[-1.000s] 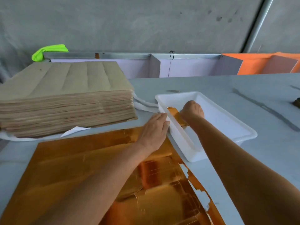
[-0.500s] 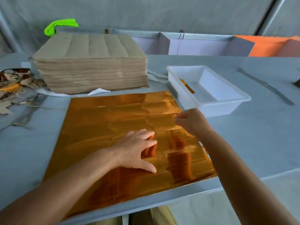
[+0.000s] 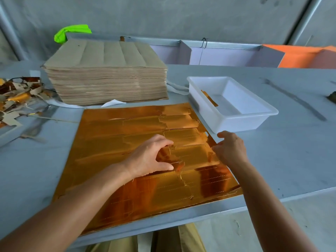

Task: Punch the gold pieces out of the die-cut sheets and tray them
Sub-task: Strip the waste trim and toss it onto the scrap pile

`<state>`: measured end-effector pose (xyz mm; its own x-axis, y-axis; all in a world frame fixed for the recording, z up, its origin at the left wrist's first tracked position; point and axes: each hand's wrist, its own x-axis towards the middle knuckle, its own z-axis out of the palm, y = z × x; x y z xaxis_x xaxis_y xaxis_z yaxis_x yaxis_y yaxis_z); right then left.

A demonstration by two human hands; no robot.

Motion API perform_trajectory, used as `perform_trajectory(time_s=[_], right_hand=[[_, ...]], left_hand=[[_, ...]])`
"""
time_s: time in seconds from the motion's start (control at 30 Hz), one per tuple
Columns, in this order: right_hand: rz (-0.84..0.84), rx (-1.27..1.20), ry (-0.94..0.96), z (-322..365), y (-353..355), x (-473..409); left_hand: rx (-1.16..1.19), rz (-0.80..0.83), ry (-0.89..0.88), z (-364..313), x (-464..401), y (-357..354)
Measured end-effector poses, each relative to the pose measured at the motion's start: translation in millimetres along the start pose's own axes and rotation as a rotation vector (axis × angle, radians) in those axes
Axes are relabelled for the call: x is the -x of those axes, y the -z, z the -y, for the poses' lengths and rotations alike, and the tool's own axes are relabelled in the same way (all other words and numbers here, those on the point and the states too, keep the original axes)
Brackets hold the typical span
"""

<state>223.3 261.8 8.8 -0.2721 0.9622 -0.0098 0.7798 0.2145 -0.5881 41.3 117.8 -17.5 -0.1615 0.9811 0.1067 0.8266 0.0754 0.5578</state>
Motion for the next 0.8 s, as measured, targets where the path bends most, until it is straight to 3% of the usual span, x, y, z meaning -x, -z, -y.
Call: perform_trajectory(time_s=[0.17,0.33,0.4,0.5,0.53,0.8], right_hand=[[0.12,-0.242,-0.055,3.3,2.1,-1.3],[-0.044,0.134,0.193,11.1,4.0,14.6],[0.077,0.062,0.255,14.1,1.2,28.3],[0.529,-0.063,0.194,16.1,-11.8,57.5],[0.609,-0.104,0.156,16.7,-15.9,65.2],[0.663,-0.23,0.068,23.0,-25.1,71.1]], left_hand=[[-0.022,0.071,0.085,3.6,3.6,6.4],[-0.116,0.067,0.007,8.6,6.6,5.2],[-0.091,0.052,0.007,11.5,9.4,4.8],[-0.02,-0.003,0.06,16.5,12.7,6.9],[-0.01,-0.019,0.074,17.9,13.5,8.1],[-0.009,-0.05,0.113,21.4,16.3,11.3]])
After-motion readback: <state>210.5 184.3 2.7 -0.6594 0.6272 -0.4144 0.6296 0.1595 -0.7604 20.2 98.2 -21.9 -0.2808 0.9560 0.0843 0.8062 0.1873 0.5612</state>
